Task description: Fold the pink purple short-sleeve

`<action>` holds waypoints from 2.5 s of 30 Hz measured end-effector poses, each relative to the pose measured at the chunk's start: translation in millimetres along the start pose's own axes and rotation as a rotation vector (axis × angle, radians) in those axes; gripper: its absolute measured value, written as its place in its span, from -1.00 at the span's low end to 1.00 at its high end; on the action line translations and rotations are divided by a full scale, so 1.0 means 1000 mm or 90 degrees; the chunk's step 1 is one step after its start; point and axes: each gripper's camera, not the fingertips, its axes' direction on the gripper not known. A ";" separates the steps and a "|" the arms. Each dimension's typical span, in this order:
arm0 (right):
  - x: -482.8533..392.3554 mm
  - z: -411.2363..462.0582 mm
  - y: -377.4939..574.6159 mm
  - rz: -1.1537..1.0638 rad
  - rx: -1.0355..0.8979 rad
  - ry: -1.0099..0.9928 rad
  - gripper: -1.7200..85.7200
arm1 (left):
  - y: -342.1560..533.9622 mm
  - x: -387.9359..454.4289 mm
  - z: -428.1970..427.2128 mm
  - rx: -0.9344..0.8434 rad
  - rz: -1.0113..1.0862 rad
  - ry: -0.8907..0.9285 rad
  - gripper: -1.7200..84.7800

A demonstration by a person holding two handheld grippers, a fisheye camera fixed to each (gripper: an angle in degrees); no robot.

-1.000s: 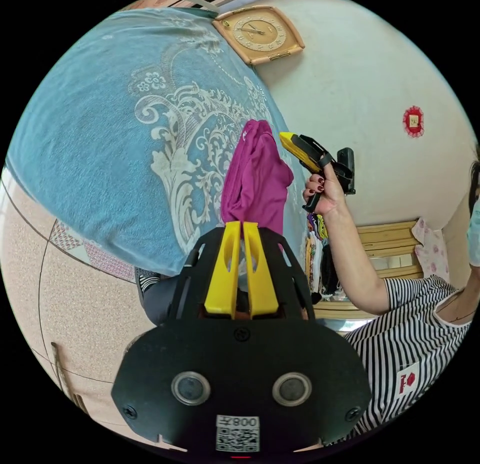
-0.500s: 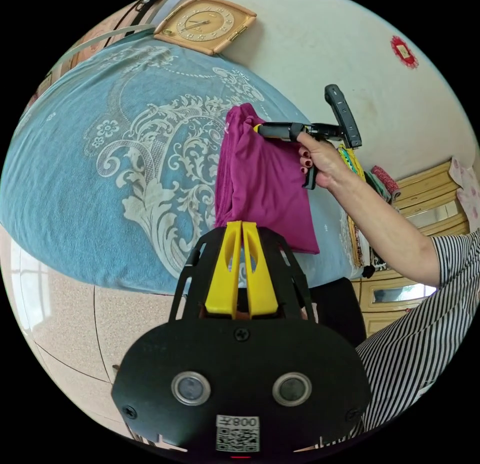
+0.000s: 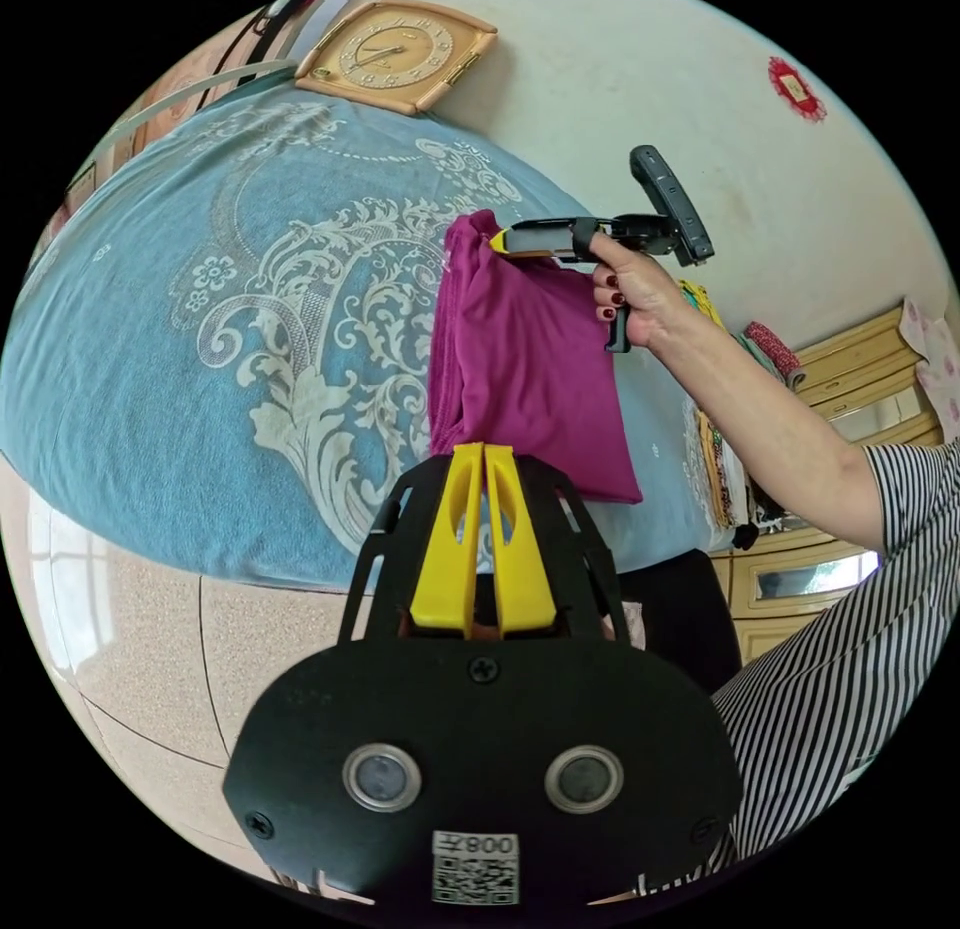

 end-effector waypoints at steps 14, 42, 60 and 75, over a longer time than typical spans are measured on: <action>-0.005 -0.024 0.207 0.107 -0.054 -0.198 -0.96 | 0.006 0.000 -0.004 -0.003 -0.065 0.001 -0.96; -0.087 0.008 0.265 -0.165 -0.104 0.057 -0.95 | -0.009 0.073 -0.001 -0.007 -0.064 0.007 -0.94; -0.013 0.012 0.319 -0.020 -0.077 -0.072 -0.96 | 0.002 0.157 0.013 0.006 0.004 -0.006 -0.92; 0.123 0.047 0.377 0.291 0.004 -0.413 -0.82 | -0.003 0.332 0.135 -0.210 0.441 -0.099 -0.88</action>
